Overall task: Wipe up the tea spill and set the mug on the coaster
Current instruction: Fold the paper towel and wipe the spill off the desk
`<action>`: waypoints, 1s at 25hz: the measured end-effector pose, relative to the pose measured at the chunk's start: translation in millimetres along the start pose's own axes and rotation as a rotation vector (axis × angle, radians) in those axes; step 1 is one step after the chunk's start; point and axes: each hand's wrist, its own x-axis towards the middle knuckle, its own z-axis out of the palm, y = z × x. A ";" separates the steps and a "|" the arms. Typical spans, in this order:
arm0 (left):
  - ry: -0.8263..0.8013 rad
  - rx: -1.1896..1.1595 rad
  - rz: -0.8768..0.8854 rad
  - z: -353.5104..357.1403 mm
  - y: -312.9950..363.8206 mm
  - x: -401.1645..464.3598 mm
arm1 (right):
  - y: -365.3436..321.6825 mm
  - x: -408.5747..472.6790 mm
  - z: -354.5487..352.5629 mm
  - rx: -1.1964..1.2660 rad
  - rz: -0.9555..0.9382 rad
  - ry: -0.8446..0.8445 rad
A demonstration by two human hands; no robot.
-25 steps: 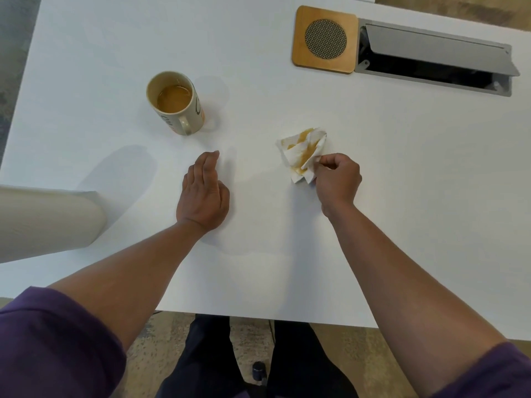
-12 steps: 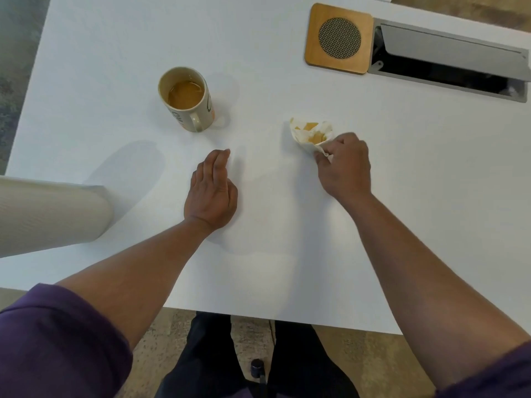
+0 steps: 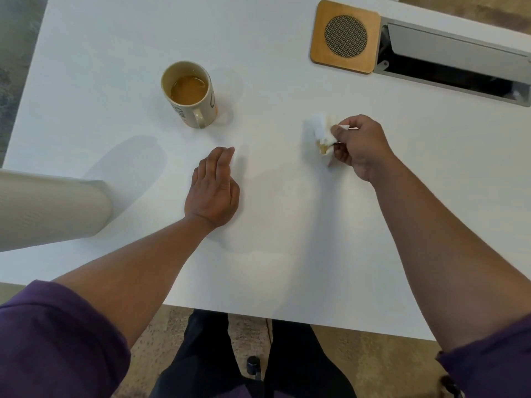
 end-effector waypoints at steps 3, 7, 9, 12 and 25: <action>-0.009 -0.002 0.003 -0.4 -0.3 0.1 | 7.2 -1.3 -8.3 -0.111 -0.078 0.090; -0.014 -0.003 -0.002 -1.6 0.3 0.3 | 19.5 -10.5 -15.2 -0.732 -0.579 0.187; -0.019 -0.002 0.000 -2.0 0.6 0.1 | 27.0 -18.7 -11.9 -0.804 -0.763 0.164; -0.026 -0.003 -0.006 -2.7 0.5 0.4 | 51.6 -32.9 -7.3 -0.862 -0.868 0.130; -0.033 0.012 -0.004 -4.5 2.5 0.6 | 98.6 -70.8 -2.8 -0.820 -0.906 0.209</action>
